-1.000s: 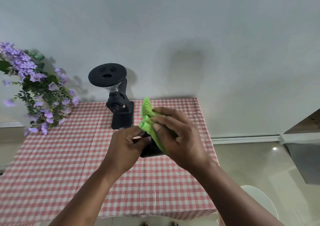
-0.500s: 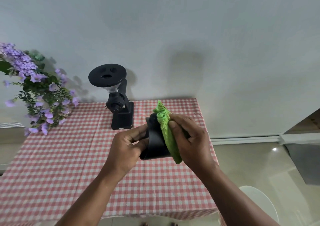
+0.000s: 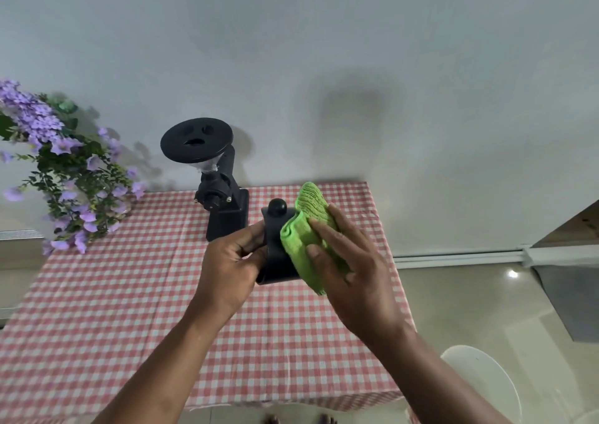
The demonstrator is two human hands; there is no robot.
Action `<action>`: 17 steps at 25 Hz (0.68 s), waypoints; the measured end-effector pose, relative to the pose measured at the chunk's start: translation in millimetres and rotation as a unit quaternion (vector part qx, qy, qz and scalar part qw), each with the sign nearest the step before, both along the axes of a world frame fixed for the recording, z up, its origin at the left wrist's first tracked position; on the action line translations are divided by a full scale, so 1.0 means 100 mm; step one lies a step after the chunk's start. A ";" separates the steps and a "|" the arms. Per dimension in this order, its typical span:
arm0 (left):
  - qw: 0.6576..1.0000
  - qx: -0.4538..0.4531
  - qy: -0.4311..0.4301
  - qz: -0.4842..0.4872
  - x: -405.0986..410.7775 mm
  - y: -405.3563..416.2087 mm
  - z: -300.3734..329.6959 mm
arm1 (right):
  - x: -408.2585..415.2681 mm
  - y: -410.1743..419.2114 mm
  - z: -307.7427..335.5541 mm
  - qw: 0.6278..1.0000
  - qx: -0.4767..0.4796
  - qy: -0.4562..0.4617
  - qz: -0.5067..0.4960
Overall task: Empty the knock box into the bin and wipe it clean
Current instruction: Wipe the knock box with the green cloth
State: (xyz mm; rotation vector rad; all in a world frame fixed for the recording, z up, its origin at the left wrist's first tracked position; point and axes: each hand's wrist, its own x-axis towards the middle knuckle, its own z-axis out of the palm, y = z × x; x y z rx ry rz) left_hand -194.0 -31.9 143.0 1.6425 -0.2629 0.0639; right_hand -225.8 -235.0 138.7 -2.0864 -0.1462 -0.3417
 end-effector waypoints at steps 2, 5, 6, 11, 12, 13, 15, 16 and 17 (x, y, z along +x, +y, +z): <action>1.000 0.011 -0.004 -0.021 0.02 0.04 0.02 | 0.03 0.00 -0.03 0.999 0.041 0.007 0.020; 0.997 0.053 -0.019 -0.047 0.02 0.07 0.03 | 0.29 -0.07 0.08 0.966 0.226 0.125 0.024; 0.996 0.067 -0.028 -0.052 0.01 0.06 0.03 | 0.39 -0.11 0.13 0.937 0.292 0.190 0.023; 0.992 0.122 -0.035 -0.023 0.01 0.03 0.02 | 0.49 -0.25 0.07 0.863 0.380 0.308 0.123; 0.986 0.159 -0.050 0.008 0.03 0.04 0.01 | 0.48 -0.24 0.05 0.868 0.385 0.290 0.120; 0.974 0.208 -0.073 0.044 0.05 0.05 0.03 | 0.48 -0.22 0.03 0.870 0.397 0.269 0.110; 0.953 0.265 -0.104 0.102 0.09 0.03 0.10 | 0.47 -0.16 0.00 0.873 0.425 0.222 0.095; 0.954 0.258 -0.101 0.112 0.10 0.01 0.13 | 0.46 -0.13 -0.03 0.876 0.430 0.201 0.090; 0.961 0.238 -0.087 0.110 0.11 -0.02 0.16 | 0.44 -0.11 -0.04 0.883 0.426 0.178 0.082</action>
